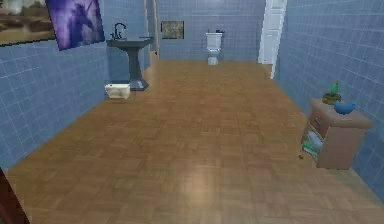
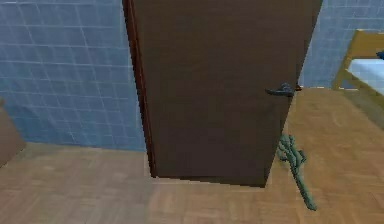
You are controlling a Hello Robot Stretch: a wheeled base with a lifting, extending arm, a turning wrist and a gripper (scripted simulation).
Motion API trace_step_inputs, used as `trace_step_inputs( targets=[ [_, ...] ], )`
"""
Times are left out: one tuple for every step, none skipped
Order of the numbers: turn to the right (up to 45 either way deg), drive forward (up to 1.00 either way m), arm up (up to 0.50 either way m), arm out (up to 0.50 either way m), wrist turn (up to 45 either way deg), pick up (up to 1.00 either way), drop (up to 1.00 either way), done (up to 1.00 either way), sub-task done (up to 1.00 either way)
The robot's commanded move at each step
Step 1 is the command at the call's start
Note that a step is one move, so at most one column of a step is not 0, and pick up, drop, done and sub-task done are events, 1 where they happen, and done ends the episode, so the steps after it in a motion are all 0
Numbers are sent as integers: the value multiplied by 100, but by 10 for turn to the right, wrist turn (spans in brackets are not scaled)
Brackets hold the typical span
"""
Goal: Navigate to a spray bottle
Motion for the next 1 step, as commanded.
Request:
trace_step_inputs(
  targets=[
    [0, 100, 0, 0, 0, 0, 0, 0, 0]
  ],
)
